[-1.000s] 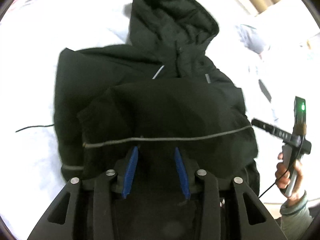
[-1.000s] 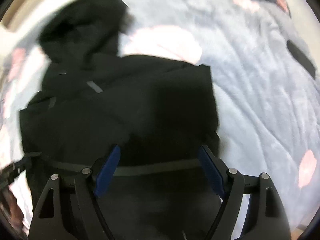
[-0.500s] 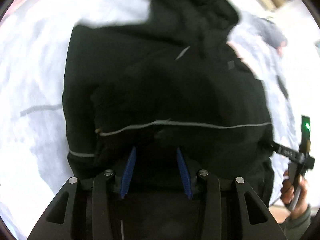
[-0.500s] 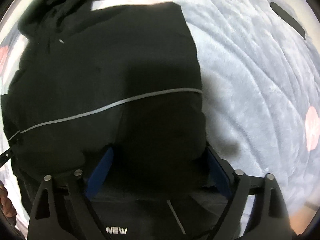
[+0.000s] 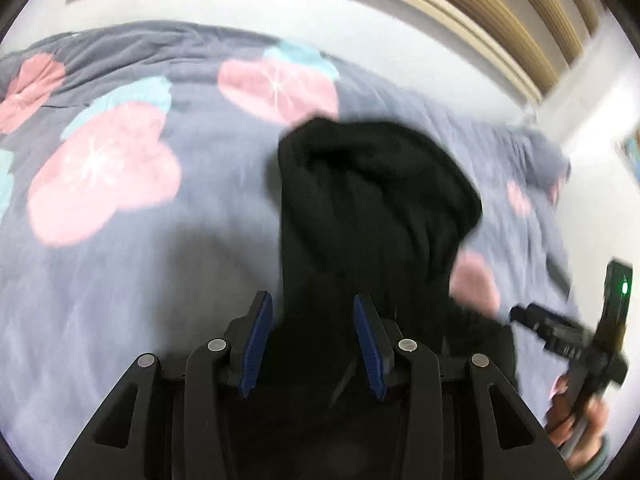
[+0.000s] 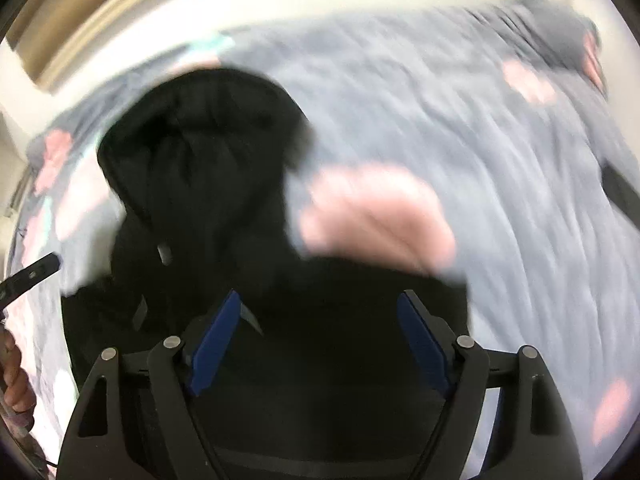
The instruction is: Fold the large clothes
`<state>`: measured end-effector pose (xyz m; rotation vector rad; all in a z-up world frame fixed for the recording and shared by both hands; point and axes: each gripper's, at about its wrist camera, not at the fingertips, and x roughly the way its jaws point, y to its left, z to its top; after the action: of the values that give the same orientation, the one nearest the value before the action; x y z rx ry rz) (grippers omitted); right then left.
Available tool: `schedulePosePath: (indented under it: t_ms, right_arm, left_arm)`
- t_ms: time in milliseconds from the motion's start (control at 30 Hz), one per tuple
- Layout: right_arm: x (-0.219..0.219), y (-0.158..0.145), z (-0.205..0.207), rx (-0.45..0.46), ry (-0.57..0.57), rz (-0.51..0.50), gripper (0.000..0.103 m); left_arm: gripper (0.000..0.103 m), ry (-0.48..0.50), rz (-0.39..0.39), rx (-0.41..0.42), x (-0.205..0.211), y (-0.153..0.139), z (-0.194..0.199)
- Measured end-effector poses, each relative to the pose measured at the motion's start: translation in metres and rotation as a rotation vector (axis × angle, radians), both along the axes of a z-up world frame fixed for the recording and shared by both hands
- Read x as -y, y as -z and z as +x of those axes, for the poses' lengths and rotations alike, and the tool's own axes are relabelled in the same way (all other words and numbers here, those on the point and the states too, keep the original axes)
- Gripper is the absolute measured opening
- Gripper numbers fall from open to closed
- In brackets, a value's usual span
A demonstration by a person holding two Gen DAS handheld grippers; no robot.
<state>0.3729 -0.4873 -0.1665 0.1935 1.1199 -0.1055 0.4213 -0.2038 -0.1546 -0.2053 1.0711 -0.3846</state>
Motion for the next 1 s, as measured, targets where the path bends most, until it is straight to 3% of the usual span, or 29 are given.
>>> schedulePosePath:
  t_ms: [133, 333, 367, 400, 433, 467, 567, 667, 733, 767, 833, 867, 933, 1000]
  right_arm:
    - [-0.001, -0.005, 0.053, 0.054, -0.020, -0.008, 0.084]
    - [0.002, 0.027, 0.115, 0.032, 0.006, 0.014, 0.084]
    - [0.004, 0.032, 0.122, 0.020, 0.004, 0.019, 0.083]
    - [0.007, 0.043, 0.126, 0.010, -0.002, 0.020, 0.082]
    - [0.007, 0.050, 0.131, -0.001, -0.014, 0.024, 0.060]
    - [0.008, 0.060, 0.137, -0.025, -0.042, 0.042, 0.028]
    - [0.023, 0.060, 0.132, 0.008, -0.062, 0.070, 0.011]
    - [0.036, 0.040, 0.111, 0.087, -0.082, 0.108, 0.009]
    - [0.037, 0.033, 0.097, 0.122, -0.099, 0.121, 0.009]
    - [0.036, 0.035, 0.092, 0.123, -0.106, 0.114, 0.009]
    - [0.033, 0.049, 0.089, 0.093, -0.113, 0.093, 0.009]
    - [0.032, 0.069, 0.092, 0.042, -0.111, 0.085, 0.009]
    - [0.032, 0.106, 0.097, -0.052, -0.109, 0.100, 0.010]
    - [0.034, 0.124, 0.097, -0.074, -0.103, 0.131, 0.011]
  left_arm:
    - [0.044, -0.052, 0.005, 0.000, 0.011, 0.012, 0.060]
    - [0.042, -0.074, 0.096, -0.029, 0.032, 0.048, 0.108]
    - [0.035, -0.086, 0.123, -0.033, 0.032, 0.053, 0.113]
    - [0.008, -0.090, 0.116, -0.030, 0.029, 0.054, 0.115]
    - [0.008, -0.087, 0.079, -0.036, 0.024, 0.052, 0.115]
    - [0.008, -0.093, 0.032, -0.028, 0.017, 0.047, 0.113]
    - [0.008, -0.092, -0.100, 0.010, -0.008, 0.029, 0.101]
    - [0.008, -0.116, -0.256, -0.013, -0.036, 0.027, 0.090]
    - [0.008, -0.159, -0.344, -0.069, -0.050, 0.043, 0.088]
    - [0.008, -0.183, -0.345, -0.107, -0.055, 0.059, 0.089]
    - [0.012, -0.217, -0.305, -0.180, -0.058, 0.092, 0.095]
    - [0.014, -0.227, -0.304, -0.255, -0.060, 0.121, 0.099]
    - [0.016, -0.233, -0.396, -0.319, -0.068, 0.155, 0.101]
    - [0.018, -0.221, -0.427, -0.312, -0.073, 0.148, 0.100]
